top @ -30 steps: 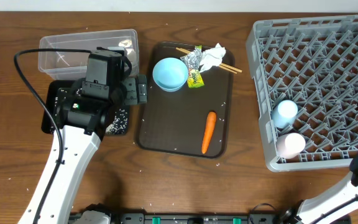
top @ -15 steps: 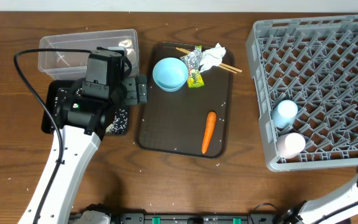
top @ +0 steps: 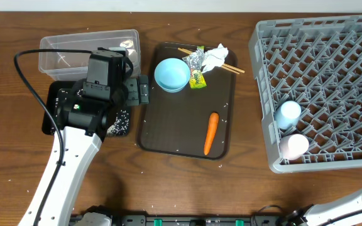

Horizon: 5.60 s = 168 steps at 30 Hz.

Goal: Sort waste into correct bins and load items into the dishwasher rack
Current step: 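Stand the blue plate upright at the back of the dish rack, then withdraw the right gripper from the rack toward the light-blue bowl, then grasp the light-blue bowl with right gripper and lift it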

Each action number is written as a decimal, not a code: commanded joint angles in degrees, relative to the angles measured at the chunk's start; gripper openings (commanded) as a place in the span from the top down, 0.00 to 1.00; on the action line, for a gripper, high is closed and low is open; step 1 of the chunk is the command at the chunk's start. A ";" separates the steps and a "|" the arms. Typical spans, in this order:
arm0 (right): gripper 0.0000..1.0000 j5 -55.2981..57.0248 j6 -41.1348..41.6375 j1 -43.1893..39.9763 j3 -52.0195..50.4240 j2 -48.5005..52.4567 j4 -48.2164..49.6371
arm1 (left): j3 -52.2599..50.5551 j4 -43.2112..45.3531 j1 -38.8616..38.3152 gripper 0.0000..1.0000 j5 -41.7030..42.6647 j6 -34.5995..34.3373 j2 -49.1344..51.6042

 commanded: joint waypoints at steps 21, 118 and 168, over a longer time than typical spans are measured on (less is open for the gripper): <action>0.99 -4.24 3.50 -0.22 -13.07 -2.05 18.84 | 1.01 -0.15 0.22 0.02 -0.26 -0.11 0.35; 0.01 47.32 -71.54 38.18 -10.71 -1.97 58.34 | 1.01 -0.15 0.22 0.02 -0.26 -0.11 0.35; 0.25 -1.38 14.67 81.35 -10.73 6.64 18.32 | 1.01 -0.15 0.22 0.02 -0.26 -0.11 0.35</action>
